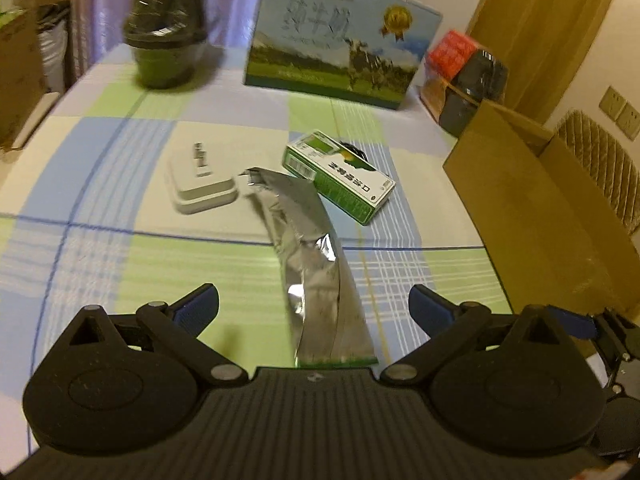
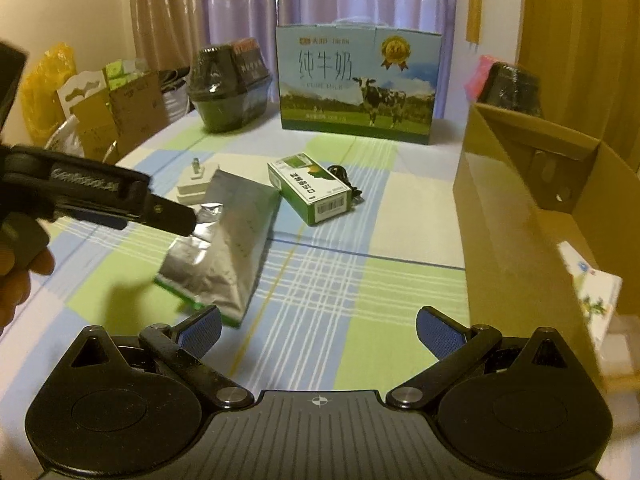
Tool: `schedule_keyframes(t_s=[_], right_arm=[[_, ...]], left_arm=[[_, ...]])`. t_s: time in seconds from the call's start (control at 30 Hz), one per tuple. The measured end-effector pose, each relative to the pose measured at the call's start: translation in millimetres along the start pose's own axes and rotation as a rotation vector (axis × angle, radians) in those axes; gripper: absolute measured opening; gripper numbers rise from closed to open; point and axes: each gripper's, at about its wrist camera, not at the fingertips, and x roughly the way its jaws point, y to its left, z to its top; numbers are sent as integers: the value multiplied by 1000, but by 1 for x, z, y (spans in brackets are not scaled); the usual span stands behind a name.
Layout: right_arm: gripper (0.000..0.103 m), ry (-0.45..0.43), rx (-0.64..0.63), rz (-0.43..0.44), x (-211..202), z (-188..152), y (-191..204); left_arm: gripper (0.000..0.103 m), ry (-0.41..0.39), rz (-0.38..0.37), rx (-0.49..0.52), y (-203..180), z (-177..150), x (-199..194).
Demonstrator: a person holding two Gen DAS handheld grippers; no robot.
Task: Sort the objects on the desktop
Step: 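Grasp the silver foil bag with the left gripper while the right gripper grasps the green medicine box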
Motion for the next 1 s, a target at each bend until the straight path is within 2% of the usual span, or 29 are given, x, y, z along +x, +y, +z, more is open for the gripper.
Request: schedule_keyframes(t_s=[0.2,0.33,0.43,0.57,0.67,0.77,1.0], right_arm=[[101,15,-48,2,32,12,-4],[101,22,-73,-7,48,18,-6],[101,31,-84,-10,60,23,-7],[101,39,-114,-4,73,29,-4],[101,46,-136,-3,82,33,-3],[101,49,-143,-10,90,42,-4],[100,77,-202,1,120,79,-2]], left_arm=[[93,111,-22,-4,6,22,47],[75,171,-11,35,5,28,72],[71,199,-25,45,4,30,82],[53,213,-41,52,3,31,91],[44,205,-49,46,5,33,90],[40,189,-34,62,10,38,86],[39,168,4,68,30,55,86]])
